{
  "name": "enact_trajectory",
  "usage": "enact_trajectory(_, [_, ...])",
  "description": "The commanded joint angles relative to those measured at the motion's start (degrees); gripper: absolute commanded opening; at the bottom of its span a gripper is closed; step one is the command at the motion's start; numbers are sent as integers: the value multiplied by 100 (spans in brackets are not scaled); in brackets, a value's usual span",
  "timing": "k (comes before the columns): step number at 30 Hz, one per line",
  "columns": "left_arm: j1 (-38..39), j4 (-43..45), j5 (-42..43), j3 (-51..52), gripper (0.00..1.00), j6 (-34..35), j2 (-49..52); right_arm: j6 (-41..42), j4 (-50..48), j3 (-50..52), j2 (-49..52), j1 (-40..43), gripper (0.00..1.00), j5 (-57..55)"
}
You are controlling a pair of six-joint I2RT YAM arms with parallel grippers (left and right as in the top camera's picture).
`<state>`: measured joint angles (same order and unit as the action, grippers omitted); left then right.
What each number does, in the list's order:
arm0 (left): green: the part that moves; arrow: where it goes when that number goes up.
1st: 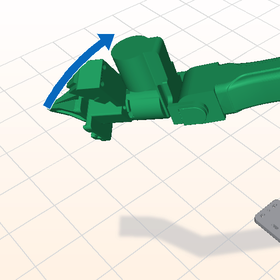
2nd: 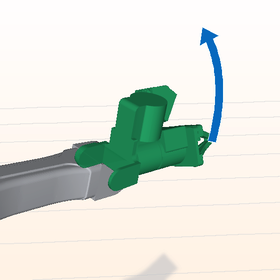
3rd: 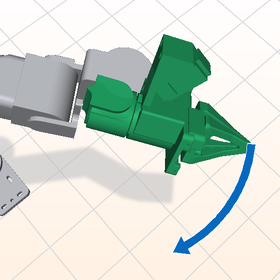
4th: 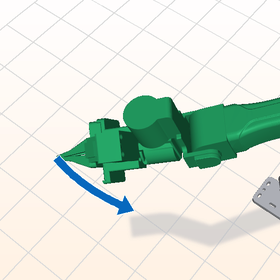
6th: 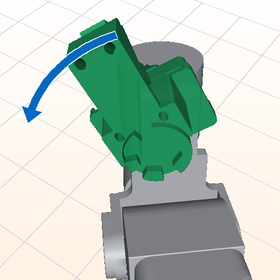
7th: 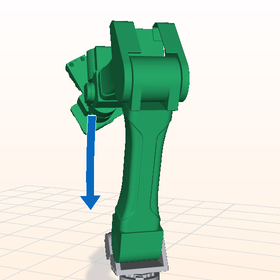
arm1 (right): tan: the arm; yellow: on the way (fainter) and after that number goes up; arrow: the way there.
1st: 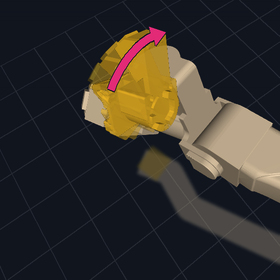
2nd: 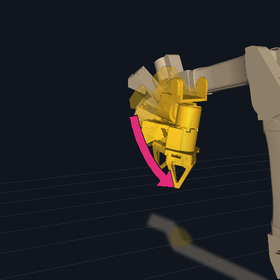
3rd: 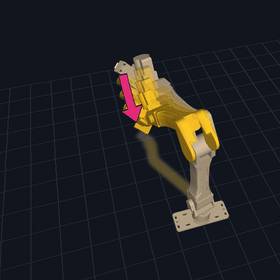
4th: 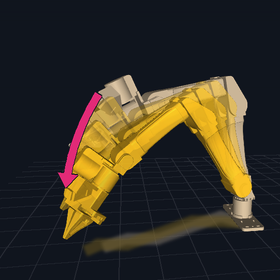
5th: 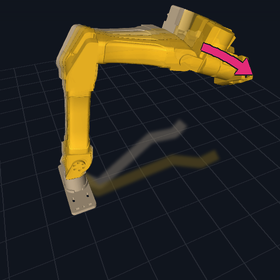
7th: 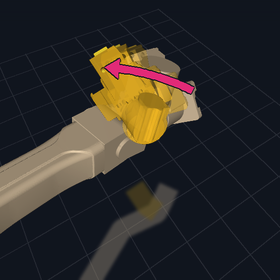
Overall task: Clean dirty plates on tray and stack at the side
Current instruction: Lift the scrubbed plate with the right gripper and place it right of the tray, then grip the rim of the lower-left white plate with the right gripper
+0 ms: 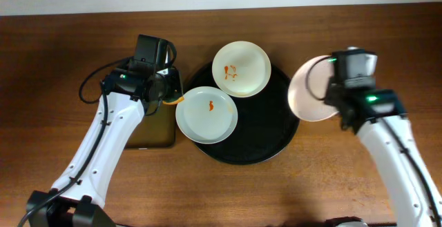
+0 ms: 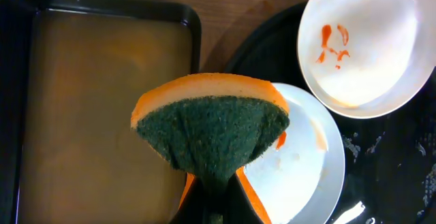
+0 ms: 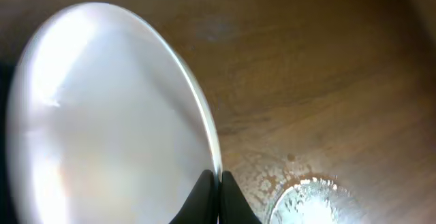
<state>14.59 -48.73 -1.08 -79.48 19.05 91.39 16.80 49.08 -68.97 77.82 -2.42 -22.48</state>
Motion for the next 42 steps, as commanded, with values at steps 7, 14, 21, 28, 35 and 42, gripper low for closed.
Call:
enact_trajectory(7, [-13,4,-22,-39,0,-68,-164,369,-426,-144,734,3630,4,3541])
enact_trajectory(14, [-13,4,-20,-39,0,-68,-164,297,-1749,-144,2474,3801,4,3694])
enact_trajectory(21, [-13,-4,-24,-39,0,-70,-164,72,-1738,-146,2802,3805,67,3919])
enact_trajectory(28, [-15,-319,-798,-39,0,-68,-164,-874,116,-149,1222,2520,71,4607])
enact_trajectory(35, [-483,-450,-966,-39,0,-33,-164,197,726,-131,1449,-931,99,4651])
enact_trajectory(42, [-651,-476,-903,-39,0,-26,-164,2653,-697,-131,2492,-2920,77,4599])
